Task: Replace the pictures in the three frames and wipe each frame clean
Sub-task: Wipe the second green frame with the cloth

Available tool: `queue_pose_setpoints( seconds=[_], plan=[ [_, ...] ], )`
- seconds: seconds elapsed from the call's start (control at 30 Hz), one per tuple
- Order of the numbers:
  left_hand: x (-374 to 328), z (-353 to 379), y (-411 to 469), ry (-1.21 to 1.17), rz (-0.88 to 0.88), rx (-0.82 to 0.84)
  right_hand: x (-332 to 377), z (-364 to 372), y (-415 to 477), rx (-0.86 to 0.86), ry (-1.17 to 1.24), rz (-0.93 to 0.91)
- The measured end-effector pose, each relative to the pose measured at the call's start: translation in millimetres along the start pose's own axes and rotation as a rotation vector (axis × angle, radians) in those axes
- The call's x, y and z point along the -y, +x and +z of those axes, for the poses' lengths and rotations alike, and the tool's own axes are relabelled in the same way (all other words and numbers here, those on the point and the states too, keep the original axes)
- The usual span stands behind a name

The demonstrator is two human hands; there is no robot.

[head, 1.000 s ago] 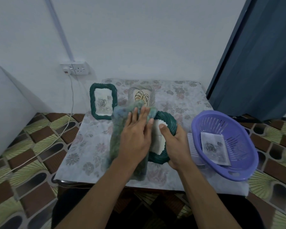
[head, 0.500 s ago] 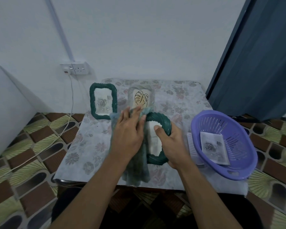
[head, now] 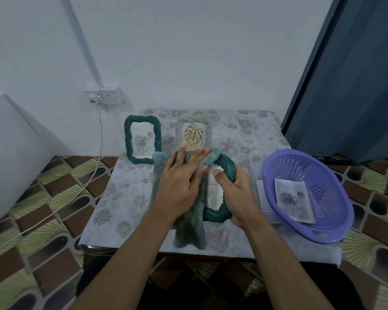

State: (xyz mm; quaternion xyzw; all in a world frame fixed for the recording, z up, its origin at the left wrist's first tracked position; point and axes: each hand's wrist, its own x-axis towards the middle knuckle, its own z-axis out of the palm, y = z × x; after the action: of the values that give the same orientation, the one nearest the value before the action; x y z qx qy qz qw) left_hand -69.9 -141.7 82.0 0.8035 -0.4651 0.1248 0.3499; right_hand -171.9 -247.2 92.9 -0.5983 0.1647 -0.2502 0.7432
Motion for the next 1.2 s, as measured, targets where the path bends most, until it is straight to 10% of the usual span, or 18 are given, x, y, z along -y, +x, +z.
queue_pose_setpoints(
  seconds=[0.33,0.63,0.77,0.97,1.2],
  plan=[
    [23,-32,8,-0.06,-0.453,-0.088,8,-10,-7,-0.049,-0.003,-0.016],
    [24,-56,16,-1.082,-1.066,-0.469,11,-16,-2,-0.203,0.234,0.05],
    [16,-62,18,-1.086,-0.963,-0.458,12,-17,-3,-0.179,0.241,0.012],
    [-10,-56,16,-0.349,-0.424,-0.153,13,-16,-2,-0.146,0.083,-0.098],
    [-6,-23,13,-0.012,-0.116,0.07,16,-10,3,-0.166,-0.023,-0.155]
  ],
)
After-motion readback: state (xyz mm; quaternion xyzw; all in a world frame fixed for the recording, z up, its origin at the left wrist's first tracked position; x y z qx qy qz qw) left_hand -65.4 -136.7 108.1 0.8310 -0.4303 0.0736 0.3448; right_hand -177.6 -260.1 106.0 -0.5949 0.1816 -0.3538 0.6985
